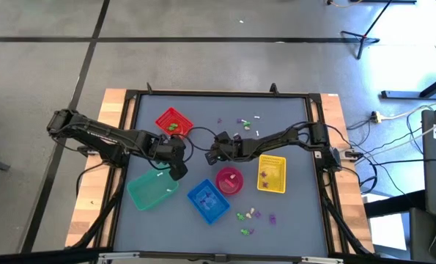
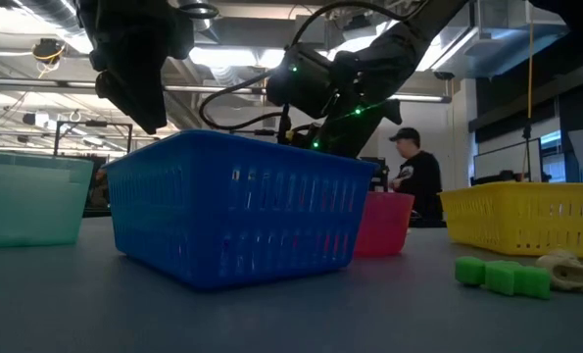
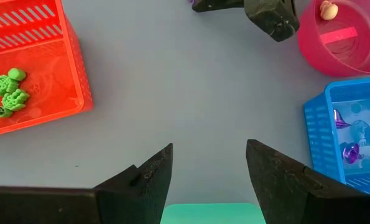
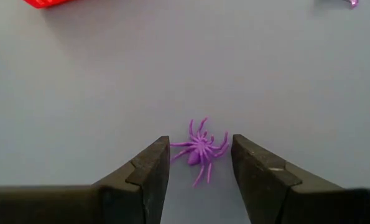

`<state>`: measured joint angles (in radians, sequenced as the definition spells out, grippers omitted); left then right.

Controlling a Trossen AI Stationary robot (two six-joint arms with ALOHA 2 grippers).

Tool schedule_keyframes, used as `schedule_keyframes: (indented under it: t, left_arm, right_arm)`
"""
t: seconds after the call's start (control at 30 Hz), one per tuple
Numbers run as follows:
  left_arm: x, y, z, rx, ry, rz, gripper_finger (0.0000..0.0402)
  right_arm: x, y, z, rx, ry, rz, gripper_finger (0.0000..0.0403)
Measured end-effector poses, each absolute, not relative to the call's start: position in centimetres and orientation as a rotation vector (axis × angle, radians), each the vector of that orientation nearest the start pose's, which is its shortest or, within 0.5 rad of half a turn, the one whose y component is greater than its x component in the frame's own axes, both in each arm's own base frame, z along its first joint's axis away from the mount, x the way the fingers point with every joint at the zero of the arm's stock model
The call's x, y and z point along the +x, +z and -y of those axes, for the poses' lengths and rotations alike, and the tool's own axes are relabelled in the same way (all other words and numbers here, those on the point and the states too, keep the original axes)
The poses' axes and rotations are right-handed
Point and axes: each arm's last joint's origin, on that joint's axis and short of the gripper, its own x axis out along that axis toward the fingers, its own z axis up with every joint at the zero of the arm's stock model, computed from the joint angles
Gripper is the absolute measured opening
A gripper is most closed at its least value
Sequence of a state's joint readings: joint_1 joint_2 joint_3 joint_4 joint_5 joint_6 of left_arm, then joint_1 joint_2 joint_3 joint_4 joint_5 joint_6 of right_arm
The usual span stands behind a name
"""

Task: Sort Halloween decoration
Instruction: Put the violet spider toy into the yellow bin

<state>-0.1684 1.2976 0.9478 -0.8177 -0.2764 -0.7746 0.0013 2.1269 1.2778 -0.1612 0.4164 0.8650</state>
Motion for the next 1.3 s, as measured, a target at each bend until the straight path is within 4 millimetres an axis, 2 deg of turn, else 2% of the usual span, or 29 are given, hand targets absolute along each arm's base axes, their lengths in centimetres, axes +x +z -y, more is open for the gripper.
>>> schedule_keyframes:
  t: [0.33, 0.63, 0.8, 1.3]
  left_arm:
    - [23.5, 24.22, 3.19, -0.431, 0.522, -1.025, 0.0188]
    - [23.5, 24.22, 3.19, -0.431, 0.522, -1.025, 0.0188]
    - [23.5, 24.22, 3.19, -0.431, 0.522, -1.025, 0.0188]
    - [23.5, 24.22, 3.19, -0.431, 0.522, -1.025, 0.0188]
  right_arm:
    - [41.57, 10.28, 1.13, 0.572, -0.77, -0.762, 0.0166]
    - [41.5, 10.22, 1.13, 0.565, -0.77, -0.769, 0.0089]
    - [41.52, 10.23, 1.13, 0.566, -0.769, -0.767, 0.0063]
    - [41.57, 10.26, 1.13, 0.566, -0.766, -0.762, 0.0055]
